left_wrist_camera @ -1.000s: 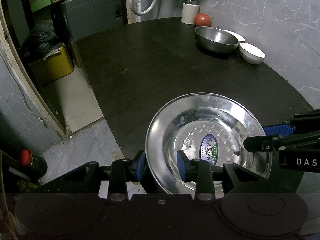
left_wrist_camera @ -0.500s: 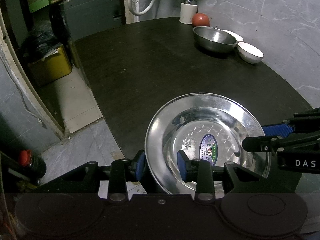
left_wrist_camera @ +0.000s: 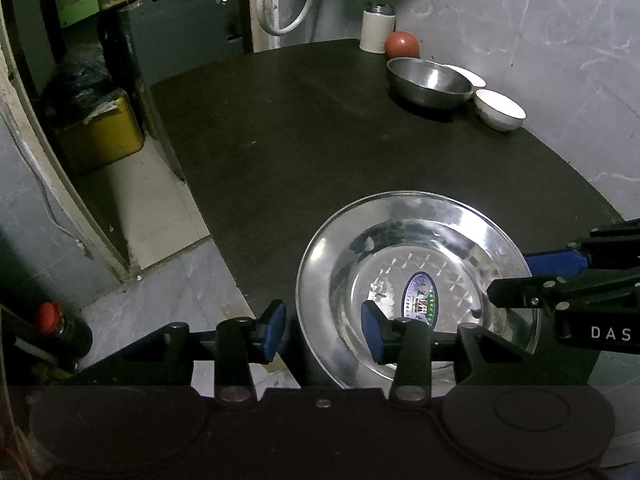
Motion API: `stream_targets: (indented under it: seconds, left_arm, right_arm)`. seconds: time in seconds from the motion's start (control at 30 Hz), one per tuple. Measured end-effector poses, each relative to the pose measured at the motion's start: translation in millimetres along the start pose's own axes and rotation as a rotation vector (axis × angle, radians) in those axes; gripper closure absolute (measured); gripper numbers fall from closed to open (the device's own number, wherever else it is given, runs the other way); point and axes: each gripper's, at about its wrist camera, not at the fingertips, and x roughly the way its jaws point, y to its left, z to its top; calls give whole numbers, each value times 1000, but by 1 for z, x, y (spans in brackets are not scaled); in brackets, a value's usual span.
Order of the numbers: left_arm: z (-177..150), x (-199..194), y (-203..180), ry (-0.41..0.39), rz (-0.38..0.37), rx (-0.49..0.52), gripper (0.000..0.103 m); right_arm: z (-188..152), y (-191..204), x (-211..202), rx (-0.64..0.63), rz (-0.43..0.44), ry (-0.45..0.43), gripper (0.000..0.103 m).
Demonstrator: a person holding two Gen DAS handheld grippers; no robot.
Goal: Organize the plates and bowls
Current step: 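Lower the stacked plates onto the smallest steel plate and open the left gripper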
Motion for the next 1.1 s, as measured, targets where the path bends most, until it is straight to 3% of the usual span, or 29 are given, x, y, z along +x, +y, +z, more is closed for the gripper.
stream_targets:
  seconds: [0.4, 0.53, 0.73, 0.8, 0.9, 1.1]
  left_arm:
    - [1, -9, 2, -23, 14, -3, 42]
    - [1, -13, 3, -38, 22, -17, 30]
    - [7, -17, 8, -74, 40, -52, 13]
    - [10, -18, 9, -86, 40, -74, 9]
    - [17, -16, 12, -99, 41, -116, 4]
    - [49, 3, 15, -76, 9, -212, 1]
  right_arm:
    - [-2, 1, -8, -16, -15, -23, 63]
    - [-2, -1, -11, -12, -17, -32, 61]
    - [-4, -8, -15, 8, -24, -48, 40]
    - [-5, -12, -16, 22, -29, -56, 26]
    - [-6, -21, -20, 52, -29, -70, 13]
    - [-6, -49, -24, 122, -31, -97, 3]
